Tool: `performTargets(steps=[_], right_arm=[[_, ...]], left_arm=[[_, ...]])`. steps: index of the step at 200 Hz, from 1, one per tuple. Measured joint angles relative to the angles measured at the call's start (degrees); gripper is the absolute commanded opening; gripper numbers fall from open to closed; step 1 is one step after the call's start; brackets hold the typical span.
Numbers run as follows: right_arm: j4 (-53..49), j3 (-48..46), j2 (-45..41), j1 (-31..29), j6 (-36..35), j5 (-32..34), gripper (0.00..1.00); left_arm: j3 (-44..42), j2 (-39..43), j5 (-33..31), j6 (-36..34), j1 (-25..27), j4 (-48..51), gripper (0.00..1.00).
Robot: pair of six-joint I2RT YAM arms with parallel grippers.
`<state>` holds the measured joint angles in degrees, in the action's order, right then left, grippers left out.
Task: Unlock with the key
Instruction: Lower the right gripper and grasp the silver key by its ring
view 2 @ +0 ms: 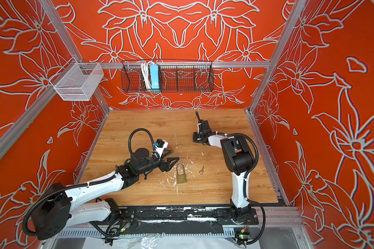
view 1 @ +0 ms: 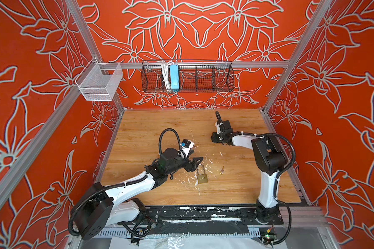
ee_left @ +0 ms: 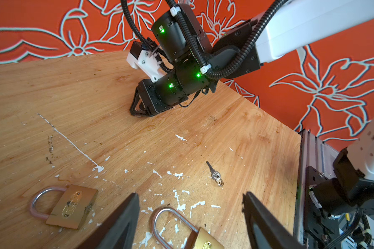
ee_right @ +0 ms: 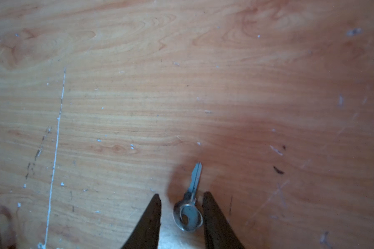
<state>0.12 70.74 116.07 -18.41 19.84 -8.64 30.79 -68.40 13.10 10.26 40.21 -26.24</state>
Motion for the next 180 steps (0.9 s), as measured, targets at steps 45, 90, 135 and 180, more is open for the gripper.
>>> performTargets(steps=[45,90,135,180], right_arm=[[-2.0,0.9,0.2,0.0,-0.2,0.0,0.20],[-2.1,0.9,0.2,0.0,-0.2,-0.1,0.15],[-2.5,0.9,0.2,0.0,-0.3,-0.8,0.13],[-2.9,0.9,-0.1,0.0,-0.4,-0.9,0.10]], left_arm=[[0.0,-0.1,0.0,0.0,0.0,0.0,0.76],[0.0,-0.5,-0.3,0.0,0.0,0.0,0.76],[0.0,-1.1,-0.5,0.0,0.0,0.1,0.77],[0.0,-1.2,-0.7,0.0,0.0,0.1,0.77]])
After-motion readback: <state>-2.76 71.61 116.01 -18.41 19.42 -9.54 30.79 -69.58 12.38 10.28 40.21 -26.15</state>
